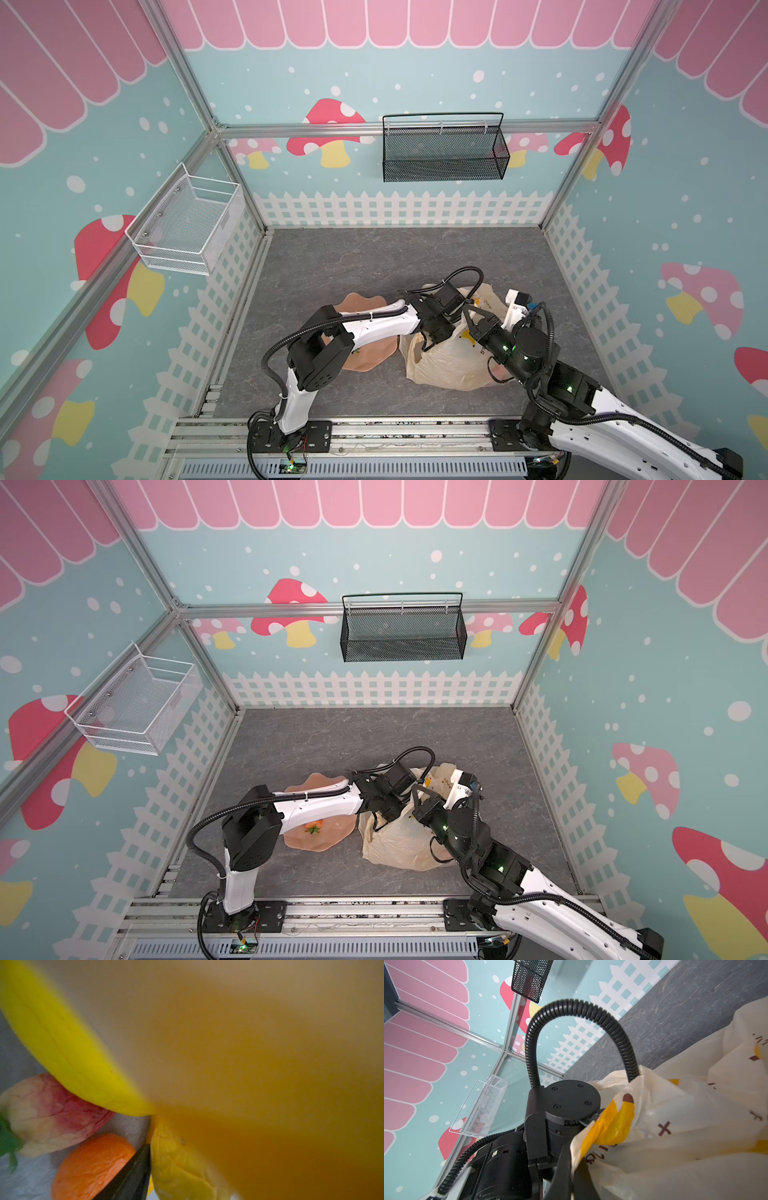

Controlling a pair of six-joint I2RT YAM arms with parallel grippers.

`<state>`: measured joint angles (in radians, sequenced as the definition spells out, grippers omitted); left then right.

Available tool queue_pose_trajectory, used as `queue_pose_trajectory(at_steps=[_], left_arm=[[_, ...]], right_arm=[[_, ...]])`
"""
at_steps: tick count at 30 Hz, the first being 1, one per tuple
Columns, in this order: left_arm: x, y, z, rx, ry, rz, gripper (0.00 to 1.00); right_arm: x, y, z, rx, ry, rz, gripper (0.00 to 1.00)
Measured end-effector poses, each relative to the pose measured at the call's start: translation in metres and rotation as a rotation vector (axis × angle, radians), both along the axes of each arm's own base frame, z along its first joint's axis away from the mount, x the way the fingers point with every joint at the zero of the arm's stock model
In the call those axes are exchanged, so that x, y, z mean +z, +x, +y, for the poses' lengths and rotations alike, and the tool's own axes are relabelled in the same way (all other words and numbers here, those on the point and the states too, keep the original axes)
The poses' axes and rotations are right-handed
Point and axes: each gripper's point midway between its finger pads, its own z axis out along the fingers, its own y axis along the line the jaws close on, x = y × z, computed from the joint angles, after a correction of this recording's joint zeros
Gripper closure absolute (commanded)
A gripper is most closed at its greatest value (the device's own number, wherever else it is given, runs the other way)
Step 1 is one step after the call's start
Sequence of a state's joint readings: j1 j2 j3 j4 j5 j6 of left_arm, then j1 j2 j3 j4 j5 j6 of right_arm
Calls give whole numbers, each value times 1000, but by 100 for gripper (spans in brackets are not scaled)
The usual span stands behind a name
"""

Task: Place the fruits into the plastic bag
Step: 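Open the left gripper to release the lemon inside the bag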

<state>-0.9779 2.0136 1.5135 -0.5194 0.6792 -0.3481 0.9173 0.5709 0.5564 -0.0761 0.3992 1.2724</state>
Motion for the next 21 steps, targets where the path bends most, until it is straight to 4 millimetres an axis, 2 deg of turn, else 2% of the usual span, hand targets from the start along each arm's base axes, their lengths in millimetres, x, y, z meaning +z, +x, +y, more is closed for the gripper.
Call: queue_pose_trajectory(at_steps=[3, 4, 5, 6, 12, 21], left_arm=[[-1, 1, 2, 13, 16, -2, 24], [-1, 2, 3, 17, 22, -1, 10], [-1, 2, 5, 22, 29, -3, 2], [0, 3, 6, 26, 35, -9, 0], [7, 12, 14, 64, 62, -36, 1], [33, 20, 30, 91, 77, -97, 1]], right_arm=[[0, 0, 0, 0, 2, -1, 100], [0, 0, 0, 0, 2, -1, 100], [0, 0, 0, 0, 2, -1, 100], [1, 0, 0, 0, 2, -1, 100], [3, 0, 0, 0, 12, -9, 100], [5, 0, 0, -1, 16, -13, 100]])
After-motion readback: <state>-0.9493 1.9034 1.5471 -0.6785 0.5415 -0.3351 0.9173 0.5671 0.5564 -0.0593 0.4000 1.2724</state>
